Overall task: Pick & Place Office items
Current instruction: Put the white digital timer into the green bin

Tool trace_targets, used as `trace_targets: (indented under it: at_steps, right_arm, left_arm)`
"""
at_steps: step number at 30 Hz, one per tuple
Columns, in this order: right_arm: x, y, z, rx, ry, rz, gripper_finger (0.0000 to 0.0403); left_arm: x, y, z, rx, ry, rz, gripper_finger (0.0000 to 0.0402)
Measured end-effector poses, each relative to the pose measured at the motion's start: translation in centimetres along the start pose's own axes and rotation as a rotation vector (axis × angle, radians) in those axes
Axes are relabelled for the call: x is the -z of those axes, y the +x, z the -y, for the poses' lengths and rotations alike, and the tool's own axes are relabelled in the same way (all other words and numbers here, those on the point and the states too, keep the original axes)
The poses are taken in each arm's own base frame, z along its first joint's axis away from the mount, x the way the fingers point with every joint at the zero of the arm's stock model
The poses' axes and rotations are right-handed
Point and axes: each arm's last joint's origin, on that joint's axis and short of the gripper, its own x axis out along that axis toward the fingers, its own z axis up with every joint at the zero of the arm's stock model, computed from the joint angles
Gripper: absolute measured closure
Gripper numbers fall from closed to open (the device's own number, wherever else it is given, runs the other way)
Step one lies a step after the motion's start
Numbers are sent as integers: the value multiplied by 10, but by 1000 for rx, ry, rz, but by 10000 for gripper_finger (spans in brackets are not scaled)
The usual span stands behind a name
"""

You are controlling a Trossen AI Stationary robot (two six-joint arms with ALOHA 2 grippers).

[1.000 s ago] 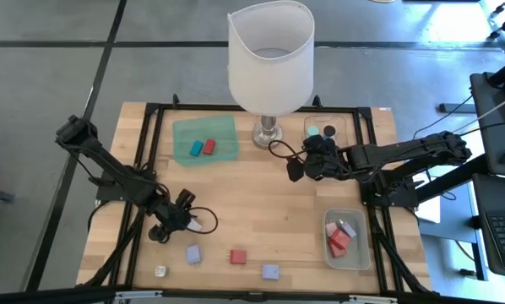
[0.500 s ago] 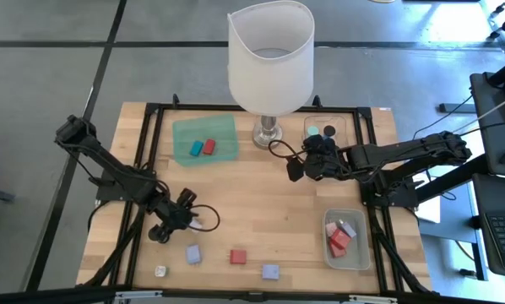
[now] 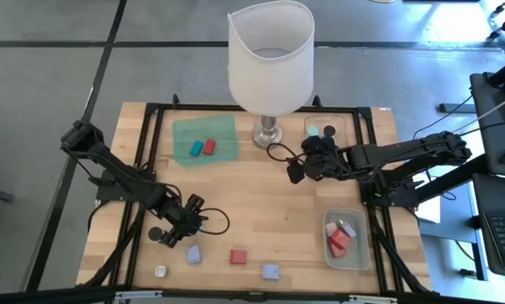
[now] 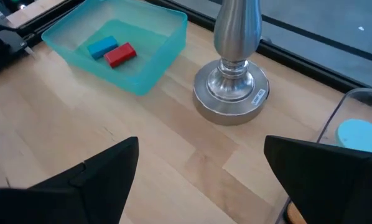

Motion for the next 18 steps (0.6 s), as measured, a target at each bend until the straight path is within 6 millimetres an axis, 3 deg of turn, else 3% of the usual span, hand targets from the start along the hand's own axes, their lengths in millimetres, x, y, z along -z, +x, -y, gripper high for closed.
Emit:
trace_targets:
  at_steps: [18]
  right_arm:
    - [0, 0, 0, 0, -78, 0, 52]
  left_arm:
    - [1, 17, -12, 15, -107, -76, 162]
